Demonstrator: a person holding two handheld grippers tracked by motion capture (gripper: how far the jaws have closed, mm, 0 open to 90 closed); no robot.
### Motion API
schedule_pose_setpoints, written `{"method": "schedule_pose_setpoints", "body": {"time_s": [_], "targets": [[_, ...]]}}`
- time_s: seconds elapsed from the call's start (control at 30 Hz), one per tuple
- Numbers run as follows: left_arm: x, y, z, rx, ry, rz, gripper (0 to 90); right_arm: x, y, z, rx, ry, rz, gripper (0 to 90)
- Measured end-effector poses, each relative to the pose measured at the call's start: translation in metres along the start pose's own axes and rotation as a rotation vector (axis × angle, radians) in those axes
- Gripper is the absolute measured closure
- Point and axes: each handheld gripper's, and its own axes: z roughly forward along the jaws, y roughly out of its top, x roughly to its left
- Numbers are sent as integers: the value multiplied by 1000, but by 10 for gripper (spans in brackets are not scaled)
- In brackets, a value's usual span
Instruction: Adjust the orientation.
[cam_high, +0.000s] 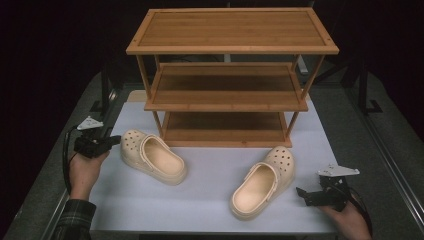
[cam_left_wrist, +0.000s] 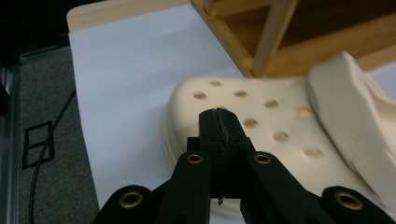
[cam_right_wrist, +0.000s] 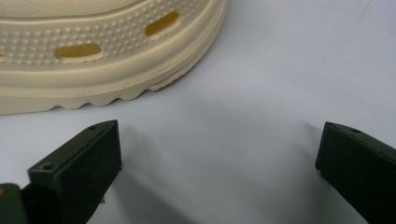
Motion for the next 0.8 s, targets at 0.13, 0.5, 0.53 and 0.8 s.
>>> {"method": "schedule_pose_setpoints", "body": {"time_s": [0.13,0.5,0.53,0.8], "targets": [[10,10,10,7,17,2,900,0,0,0,0,0,0,0],[35,29,46,29,25,-23,900,0,0,0,-1,0,-1,0],[35,29,46,29,25,-23,900,0,0,0,-1,0,-1,0],[37,29,69,78,24,-22,900,0,0,0,-2,0,-1,0]]}}
